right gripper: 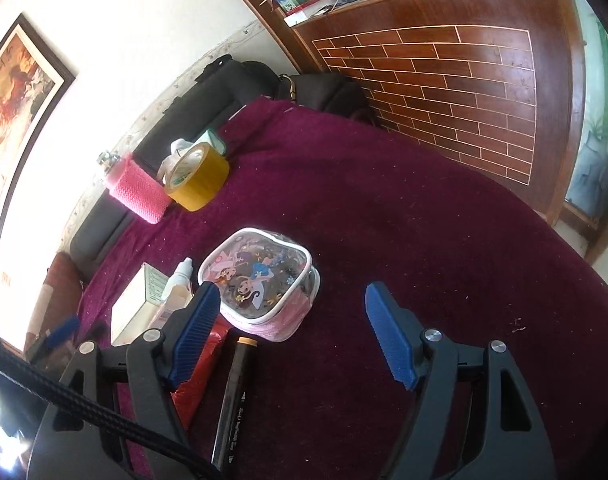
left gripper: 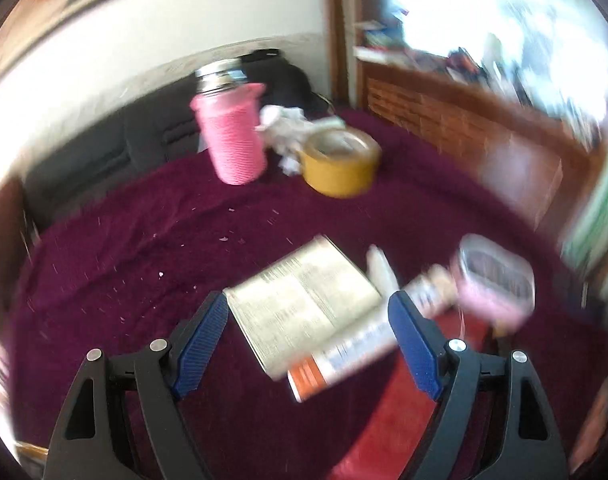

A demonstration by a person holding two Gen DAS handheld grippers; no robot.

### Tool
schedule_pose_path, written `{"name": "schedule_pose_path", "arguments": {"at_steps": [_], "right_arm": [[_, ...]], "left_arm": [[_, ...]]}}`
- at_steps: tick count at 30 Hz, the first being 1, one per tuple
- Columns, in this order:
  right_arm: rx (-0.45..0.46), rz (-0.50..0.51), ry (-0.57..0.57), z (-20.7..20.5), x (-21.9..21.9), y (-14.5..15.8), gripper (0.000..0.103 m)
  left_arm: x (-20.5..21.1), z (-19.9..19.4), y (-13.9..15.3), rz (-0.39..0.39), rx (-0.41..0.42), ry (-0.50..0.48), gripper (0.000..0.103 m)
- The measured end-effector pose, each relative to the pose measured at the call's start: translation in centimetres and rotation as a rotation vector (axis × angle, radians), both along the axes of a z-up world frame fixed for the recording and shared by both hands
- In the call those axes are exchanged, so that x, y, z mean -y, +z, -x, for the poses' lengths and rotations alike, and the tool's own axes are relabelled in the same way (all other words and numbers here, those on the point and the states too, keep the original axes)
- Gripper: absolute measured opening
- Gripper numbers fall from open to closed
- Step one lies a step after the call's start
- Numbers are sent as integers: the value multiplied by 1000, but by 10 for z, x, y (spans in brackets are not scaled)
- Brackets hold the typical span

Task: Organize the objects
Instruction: 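Grasp the white toothpaste tube with the left gripper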

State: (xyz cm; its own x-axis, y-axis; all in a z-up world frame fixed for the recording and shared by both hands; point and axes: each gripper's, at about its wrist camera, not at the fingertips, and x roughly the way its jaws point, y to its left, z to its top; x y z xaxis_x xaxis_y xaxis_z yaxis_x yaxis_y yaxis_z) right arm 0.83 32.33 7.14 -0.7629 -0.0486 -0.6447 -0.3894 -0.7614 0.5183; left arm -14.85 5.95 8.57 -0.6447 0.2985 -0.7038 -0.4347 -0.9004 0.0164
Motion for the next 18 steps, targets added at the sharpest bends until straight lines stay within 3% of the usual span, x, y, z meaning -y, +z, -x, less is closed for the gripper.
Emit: {"name": "schedule_pose_path", "arguments": {"at_steps": [5, 9, 12, 14, 18], "right_arm": [[19, -32, 23, 4, 7, -2, 75], [16, -98, 13, 3, 12, 2, 75], [19, -127, 9, 4, 14, 3, 75], [26, -124, 11, 5, 13, 2, 75], [60, -112, 25, 11, 12, -5, 75]], "left_arm": [[25, 62, -23, -168, 148, 152, 78], [33, 77, -41, -263, 252, 200, 77], [33, 59, -30, -281, 221, 155, 77], [19, 35, -18, -217, 152, 50, 78], [-24, -21, -22, 8, 58, -204, 78]]}}
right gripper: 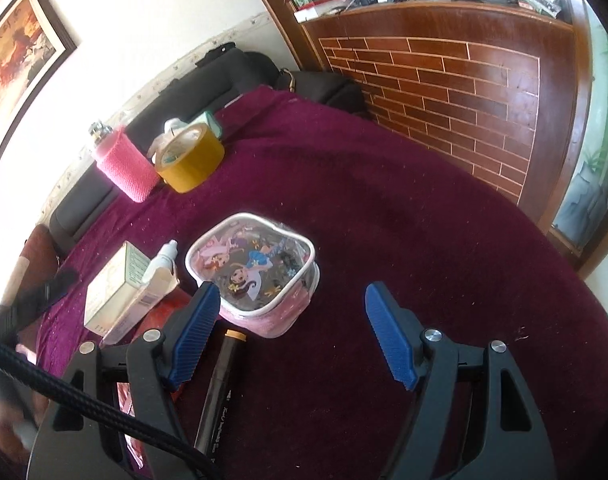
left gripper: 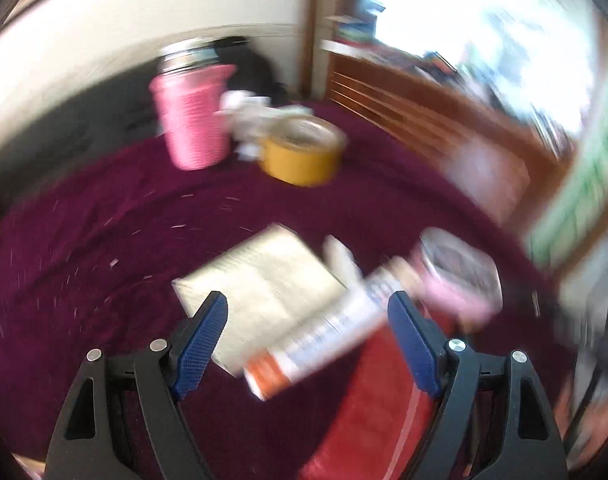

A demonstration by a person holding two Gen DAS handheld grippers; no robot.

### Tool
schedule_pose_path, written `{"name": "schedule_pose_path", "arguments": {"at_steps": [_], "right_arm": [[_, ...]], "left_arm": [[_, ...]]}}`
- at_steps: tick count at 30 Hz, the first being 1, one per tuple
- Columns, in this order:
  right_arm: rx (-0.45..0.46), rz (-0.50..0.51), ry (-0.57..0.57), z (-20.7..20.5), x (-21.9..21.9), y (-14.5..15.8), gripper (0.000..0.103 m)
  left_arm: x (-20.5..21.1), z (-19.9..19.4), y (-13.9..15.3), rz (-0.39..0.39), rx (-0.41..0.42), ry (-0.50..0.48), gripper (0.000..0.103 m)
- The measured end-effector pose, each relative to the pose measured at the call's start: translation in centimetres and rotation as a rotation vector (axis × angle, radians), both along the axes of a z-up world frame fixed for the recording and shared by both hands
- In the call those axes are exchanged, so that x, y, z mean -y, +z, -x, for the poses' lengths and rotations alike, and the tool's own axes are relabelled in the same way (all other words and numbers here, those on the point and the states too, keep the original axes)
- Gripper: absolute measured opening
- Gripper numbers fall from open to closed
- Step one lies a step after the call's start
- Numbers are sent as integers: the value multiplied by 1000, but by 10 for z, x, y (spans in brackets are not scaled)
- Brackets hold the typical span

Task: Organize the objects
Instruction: 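Grasp the white toothpaste tube with the left gripper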

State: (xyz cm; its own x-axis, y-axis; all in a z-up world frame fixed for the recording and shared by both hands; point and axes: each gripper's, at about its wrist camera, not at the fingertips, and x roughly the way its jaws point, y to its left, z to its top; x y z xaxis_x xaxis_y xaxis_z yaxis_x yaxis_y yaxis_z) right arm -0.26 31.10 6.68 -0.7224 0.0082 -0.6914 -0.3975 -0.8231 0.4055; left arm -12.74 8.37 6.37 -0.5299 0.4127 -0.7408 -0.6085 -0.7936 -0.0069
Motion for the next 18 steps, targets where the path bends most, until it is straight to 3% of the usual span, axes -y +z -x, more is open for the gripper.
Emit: {"name": "schedule_pose_path", "arguments": {"at_steps": [2, 4, 6, 7, 13, 18], "right_arm": [[2, -3, -4, -1, -1, 0, 75], [-10, -16, -17, -4, -1, 2, 75], [-19, -24, -28, -6, -2, 4, 75], [-20, -23, -30, -6, -2, 4, 75], [-6, -21, -25, -2, -1, 3, 75], [-3, -29, -20, -1, 1, 2, 75]], "left_arm": [[-14, -16, -9, 66, -28, -61, 77], [-26, -16, -20, 96, -12, -78, 68], [-34, -8, -29, 124, 15, -80, 45], [-37, -6, -31, 129, 22, -85, 43], [-46, -2, -37, 171, 33, -128, 43], [-45, 12, -43, 117, 120, -125, 44]]}}
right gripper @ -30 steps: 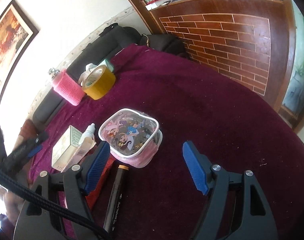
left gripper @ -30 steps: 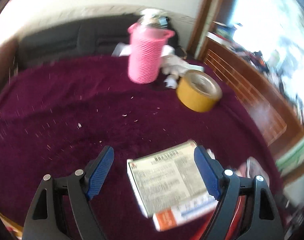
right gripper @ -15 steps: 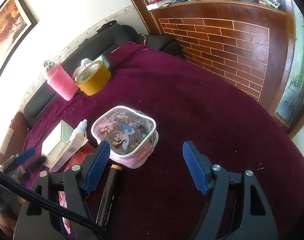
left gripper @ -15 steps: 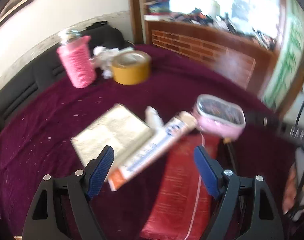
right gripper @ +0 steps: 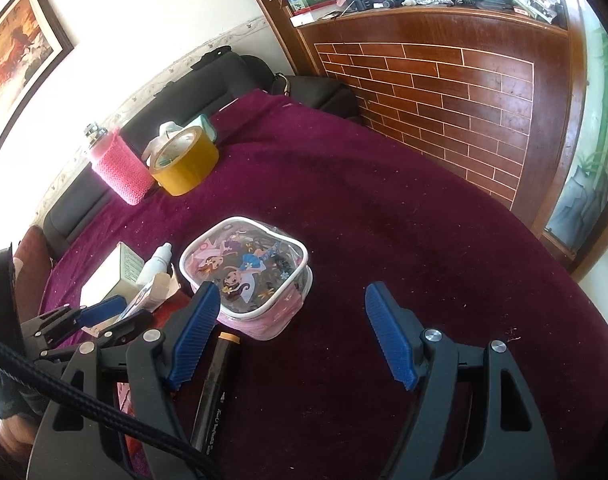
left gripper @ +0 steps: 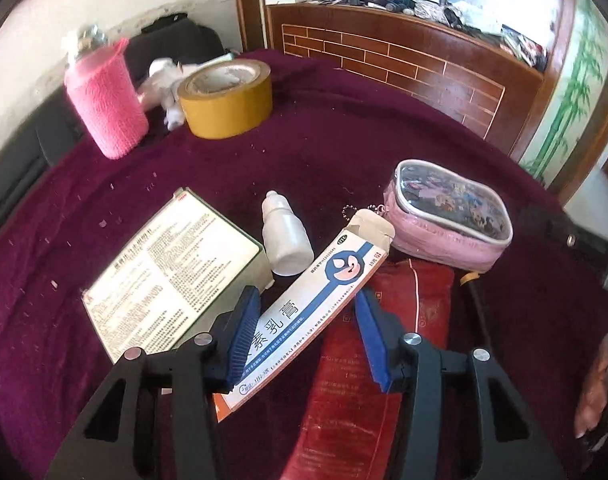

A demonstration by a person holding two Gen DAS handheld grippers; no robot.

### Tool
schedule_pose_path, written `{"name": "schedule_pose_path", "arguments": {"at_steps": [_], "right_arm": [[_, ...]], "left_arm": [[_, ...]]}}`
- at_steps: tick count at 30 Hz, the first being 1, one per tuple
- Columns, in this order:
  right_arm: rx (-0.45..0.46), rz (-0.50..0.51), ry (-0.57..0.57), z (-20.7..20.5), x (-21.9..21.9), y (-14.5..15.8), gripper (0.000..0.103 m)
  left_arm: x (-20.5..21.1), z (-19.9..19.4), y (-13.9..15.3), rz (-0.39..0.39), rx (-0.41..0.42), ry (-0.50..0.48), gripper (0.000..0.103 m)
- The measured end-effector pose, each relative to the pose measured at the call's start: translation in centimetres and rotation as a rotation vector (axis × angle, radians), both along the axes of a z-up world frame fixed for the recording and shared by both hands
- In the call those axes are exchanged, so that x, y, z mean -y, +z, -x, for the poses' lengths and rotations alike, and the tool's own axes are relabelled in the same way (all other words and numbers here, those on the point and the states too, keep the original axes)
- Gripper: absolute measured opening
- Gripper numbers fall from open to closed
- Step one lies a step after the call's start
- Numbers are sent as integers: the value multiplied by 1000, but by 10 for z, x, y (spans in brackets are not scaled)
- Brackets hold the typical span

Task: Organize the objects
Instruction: 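Grasp the white toothpaste tube with the left gripper, then lift the toothpaste tube with left gripper while right grasps the black marker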

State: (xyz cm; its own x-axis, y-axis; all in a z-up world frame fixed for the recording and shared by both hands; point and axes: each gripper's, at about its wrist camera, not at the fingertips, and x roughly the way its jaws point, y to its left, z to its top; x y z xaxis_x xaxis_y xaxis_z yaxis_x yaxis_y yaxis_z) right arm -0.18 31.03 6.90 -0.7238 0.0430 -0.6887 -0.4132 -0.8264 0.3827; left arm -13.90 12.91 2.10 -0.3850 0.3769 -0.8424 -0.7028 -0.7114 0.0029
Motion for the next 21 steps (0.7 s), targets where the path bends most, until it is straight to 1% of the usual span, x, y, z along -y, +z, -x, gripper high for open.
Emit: {"name": "schedule_pose_path", "arguments": {"at_steps": [2, 3, 4, 5, 7, 9, 10, 13, 15, 17, 21], "right_arm": [[4, 1, -1, 0, 0, -1, 75], [4, 1, -2, 0, -1, -1, 75], [5, -2, -4, 0, -1, -1, 75], [5, -5, -5, 0, -1, -1, 75], [7, -9, -7, 0, -1, -2, 75], [10, -11, -6, 1, 0, -3, 75], [12, -10, -6, 1, 0, -3, 75], [14, -10, -2, 1, 0, -3, 75], [14, -15, 1, 2, 1, -3, 75], [17, -19, 9, 2, 2, -4, 75], [18, -18, 42, 4, 7, -4, 75]], "left_arm": [[4, 5, -1, -22, 49, 20, 43], [5, 3, 0, -25, 65, 23, 33], [6, 1, 1, -32, 81, 18, 26], [7, -2, 4, -39, 96, 15, 11], [13, -7, 8, -39, 100, 33, 10], [23, -17, 13, -38, 85, 54, 6], [28, -21, 14, -36, 82, 67, 6], [52, -41, 25, -85, 80, 107, 6], [74, -63, 35, -128, 77, 139, 6], [97, -89, 46, -160, 55, 177, 6], [138, -136, 58, -189, -15, 276, 6]]}}
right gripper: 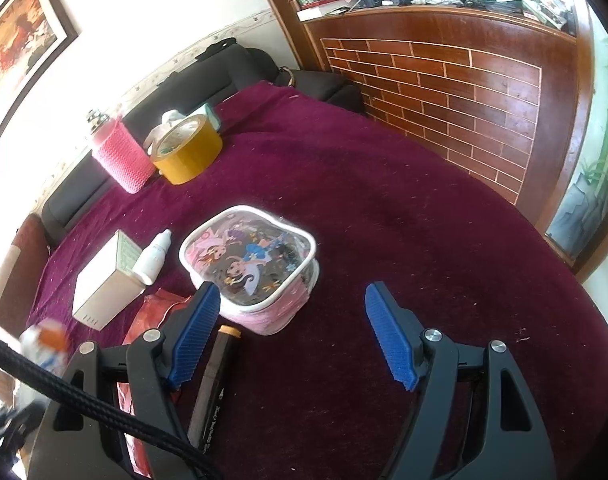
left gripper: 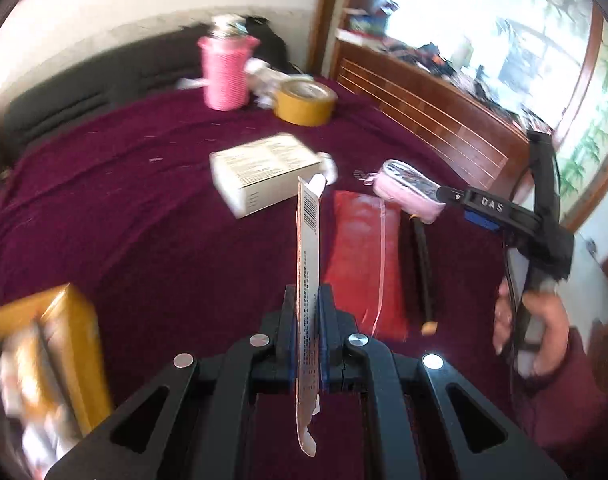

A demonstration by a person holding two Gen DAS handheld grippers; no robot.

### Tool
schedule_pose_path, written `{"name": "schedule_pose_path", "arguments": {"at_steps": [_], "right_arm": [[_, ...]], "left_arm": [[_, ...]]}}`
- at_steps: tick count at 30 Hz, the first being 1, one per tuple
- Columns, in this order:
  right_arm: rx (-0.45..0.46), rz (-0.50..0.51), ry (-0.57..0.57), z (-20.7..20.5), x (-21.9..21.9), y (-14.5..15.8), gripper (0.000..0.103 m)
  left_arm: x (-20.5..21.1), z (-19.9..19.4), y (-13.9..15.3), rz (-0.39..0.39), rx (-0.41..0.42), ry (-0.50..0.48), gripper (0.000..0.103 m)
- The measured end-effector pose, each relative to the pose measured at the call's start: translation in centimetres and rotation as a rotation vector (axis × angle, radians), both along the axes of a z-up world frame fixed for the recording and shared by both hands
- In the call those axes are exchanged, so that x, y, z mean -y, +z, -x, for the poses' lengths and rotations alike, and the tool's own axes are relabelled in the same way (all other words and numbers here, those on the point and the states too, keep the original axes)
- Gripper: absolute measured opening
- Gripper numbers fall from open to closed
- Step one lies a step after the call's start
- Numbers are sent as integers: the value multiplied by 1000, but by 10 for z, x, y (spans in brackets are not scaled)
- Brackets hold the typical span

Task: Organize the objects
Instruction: 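Lift the toothpaste tube with left gripper while right grasps the black marker, then carry tube and marker into the box lid and open both grippers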

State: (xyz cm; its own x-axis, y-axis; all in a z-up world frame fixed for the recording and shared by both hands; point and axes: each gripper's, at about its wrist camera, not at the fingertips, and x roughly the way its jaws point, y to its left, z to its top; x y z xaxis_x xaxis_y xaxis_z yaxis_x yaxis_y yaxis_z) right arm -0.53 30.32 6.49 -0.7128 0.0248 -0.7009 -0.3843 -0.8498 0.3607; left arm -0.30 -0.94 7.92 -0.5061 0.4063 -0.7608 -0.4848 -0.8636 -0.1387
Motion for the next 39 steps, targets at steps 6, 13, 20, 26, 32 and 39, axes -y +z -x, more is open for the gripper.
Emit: {"name": "schedule_pose_path", "arguments": {"at_steps": [6, 13, 20, 26, 32, 39], "right_arm": [[48, 38, 105, 3, 18, -11, 75], [227, -335, 219, -8, 98, -18, 73], [218, -248, 255, -13, 104, -7, 12], [169, -19, 305, -54, 88, 3, 12], [52, 148, 405, -85, 102, 30, 12], [-77, 124, 575, -101, 167, 79, 12]], "left_arm": [[57, -31, -12, -184, 48, 160, 6], [85, -66, -8, -200, -10, 198, 6], [123, -107, 14, -231, -109, 245, 6], [168, -118, 17, -337, -106, 320, 6], [210, -136, 19, -364, -131, 404, 7], [266, -168, 18, -320, -172, 554, 7]]}}
